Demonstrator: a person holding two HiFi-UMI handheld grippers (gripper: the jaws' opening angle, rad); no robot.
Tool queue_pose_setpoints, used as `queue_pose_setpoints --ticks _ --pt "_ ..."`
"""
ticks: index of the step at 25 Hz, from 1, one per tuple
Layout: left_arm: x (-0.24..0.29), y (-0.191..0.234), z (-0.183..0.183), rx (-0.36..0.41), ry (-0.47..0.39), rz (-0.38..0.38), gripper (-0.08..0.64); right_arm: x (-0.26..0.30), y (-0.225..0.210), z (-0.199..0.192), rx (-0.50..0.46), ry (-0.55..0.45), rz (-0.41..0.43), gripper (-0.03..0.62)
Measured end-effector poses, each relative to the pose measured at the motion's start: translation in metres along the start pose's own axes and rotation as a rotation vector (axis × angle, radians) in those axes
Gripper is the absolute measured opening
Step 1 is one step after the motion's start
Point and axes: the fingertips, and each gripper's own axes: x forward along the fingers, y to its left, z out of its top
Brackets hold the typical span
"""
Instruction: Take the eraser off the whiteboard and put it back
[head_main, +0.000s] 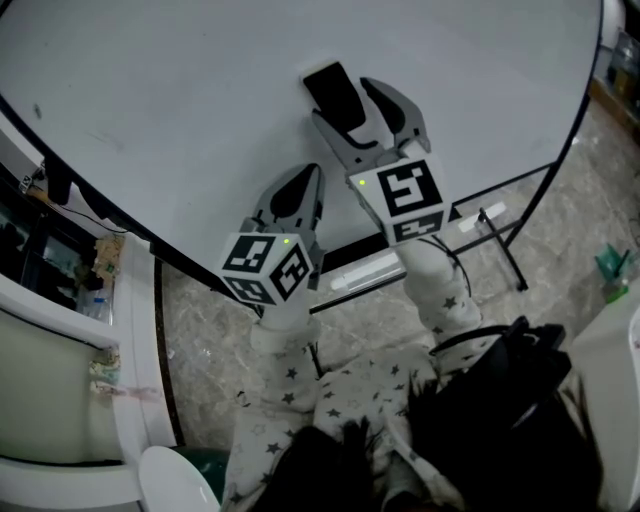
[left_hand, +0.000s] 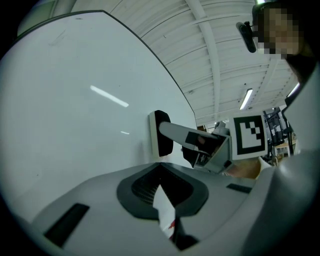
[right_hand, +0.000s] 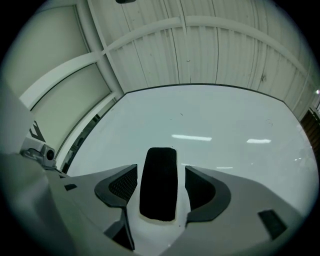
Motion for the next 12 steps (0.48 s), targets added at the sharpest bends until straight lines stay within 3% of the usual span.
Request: queue_pose_setpoints --ticks 5,9,12 --pt "0.008 0.005 0.006 -0.022 -0.015 -0.014 0.001 0.004 0.011 -0.005 0.055 0.025 0.068 0.301" --pt "0.009 0.015 0.008 -0.048 -0.024 -0.004 0.002 0.005 0.016 -0.008 0.07 0.059 0.099 0.174" --pt "0.009 0.016 0.01 -0.061 -0.031 -0.002 0.002 0.0 0.02 -0.009 0.094 0.08 0.131 0.122"
